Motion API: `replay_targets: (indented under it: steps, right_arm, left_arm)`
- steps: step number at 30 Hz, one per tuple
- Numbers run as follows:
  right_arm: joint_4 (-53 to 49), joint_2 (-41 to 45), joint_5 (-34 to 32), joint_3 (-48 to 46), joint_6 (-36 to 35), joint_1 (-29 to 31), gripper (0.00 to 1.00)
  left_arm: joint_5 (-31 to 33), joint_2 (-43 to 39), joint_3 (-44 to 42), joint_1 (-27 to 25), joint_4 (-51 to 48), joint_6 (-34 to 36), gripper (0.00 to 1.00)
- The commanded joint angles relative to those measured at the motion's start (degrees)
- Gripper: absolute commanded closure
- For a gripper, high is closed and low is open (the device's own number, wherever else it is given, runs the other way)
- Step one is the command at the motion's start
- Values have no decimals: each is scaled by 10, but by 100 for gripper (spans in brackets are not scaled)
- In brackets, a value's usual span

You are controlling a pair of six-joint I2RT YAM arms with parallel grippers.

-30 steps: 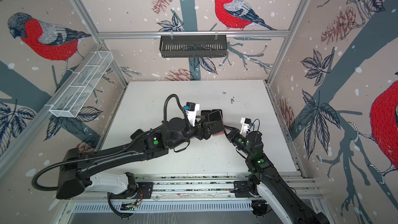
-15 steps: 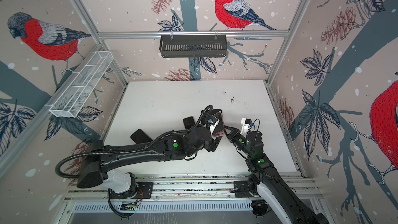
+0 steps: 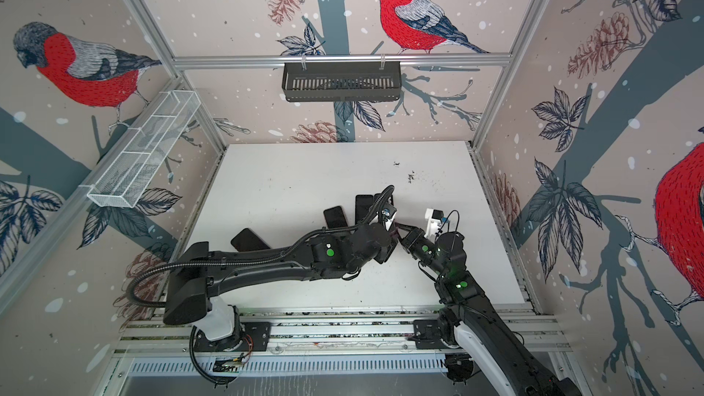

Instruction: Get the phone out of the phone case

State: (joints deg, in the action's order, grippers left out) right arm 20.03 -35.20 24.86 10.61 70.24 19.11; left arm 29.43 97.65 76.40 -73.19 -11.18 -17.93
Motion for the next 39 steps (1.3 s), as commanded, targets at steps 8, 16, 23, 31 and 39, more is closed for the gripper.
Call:
replay_targets:
  steps: [8, 16, 23, 31, 39]
  right_arm:
    - [41, 6, 12, -3, 0, 1, 99]
    - [38, 8, 15, -8, -4, 1, 99]
    - [-8, 18, -9, 0, -33, 0, 99]
    - [-107, 6, -45, 19, -84, -40, 99]
    - [-136, -45, -51, 36, -135, -128, 99]
  left_arm:
    - [84, 52, 46, -1, -78, -8, 64]
    - [70, 68, 57, -14, -68, 21, 90]
    - [104, 62, 69, -29, -65, 43, 100]
    - [241, 57, 62, -76, -10, 140, 100]
    - [312, 72, 62, -105, 66, 217, 100]
